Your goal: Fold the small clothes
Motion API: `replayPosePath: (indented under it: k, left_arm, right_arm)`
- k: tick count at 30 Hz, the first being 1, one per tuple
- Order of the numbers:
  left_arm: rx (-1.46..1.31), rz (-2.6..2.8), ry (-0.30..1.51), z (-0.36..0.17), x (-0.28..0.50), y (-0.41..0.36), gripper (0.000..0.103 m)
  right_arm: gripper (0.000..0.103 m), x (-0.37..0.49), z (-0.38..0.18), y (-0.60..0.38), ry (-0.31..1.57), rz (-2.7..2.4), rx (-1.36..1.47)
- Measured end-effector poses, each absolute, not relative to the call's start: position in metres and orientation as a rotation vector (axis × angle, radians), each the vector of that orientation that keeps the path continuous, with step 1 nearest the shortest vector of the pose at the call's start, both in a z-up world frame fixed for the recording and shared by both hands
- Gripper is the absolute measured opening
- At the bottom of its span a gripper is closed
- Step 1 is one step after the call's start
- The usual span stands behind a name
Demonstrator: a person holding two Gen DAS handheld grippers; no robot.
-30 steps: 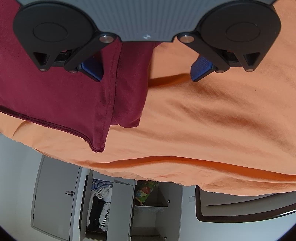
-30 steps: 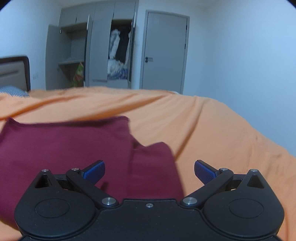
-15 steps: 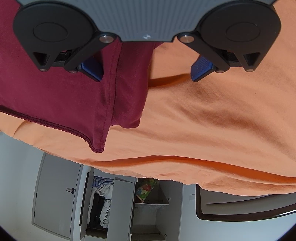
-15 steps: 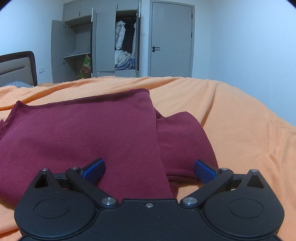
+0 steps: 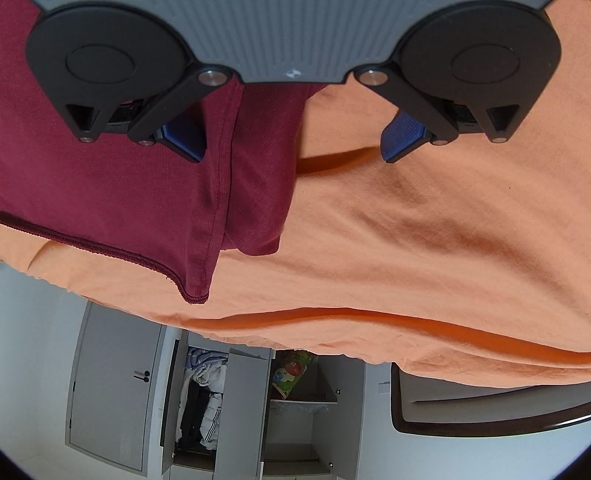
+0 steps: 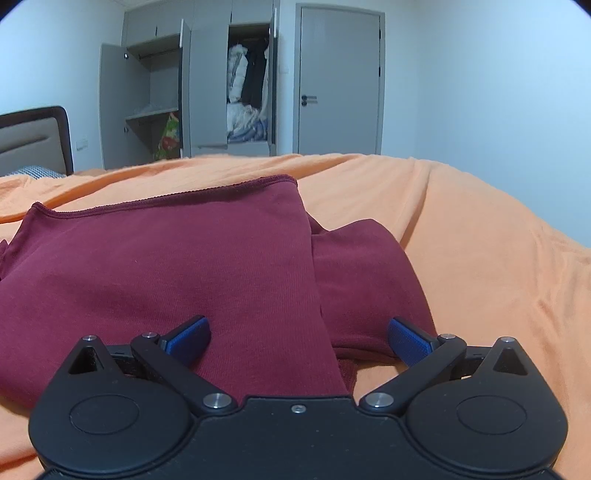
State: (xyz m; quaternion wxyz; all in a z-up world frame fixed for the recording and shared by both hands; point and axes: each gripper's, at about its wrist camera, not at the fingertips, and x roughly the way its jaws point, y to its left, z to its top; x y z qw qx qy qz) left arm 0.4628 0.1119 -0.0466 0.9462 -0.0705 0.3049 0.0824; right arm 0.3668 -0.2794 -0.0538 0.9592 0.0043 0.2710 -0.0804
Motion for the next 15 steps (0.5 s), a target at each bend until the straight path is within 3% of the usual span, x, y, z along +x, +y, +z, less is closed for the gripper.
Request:
replayPosePath:
  k: [7,15]
  left_arm:
    - [-0.143,0.167,0.616,-0.047,0.462,0.112,0.102]
    - [-0.145,0.165,0.611,-0.048,0.461,0.111,0.102]
  right_arm:
    - [0.103,0.397,-0.016,-0.244,0.493,-0.043,-0.041]
    - [0.103,0.492,-0.019,-0.186,0.553,0.12,-0.155]
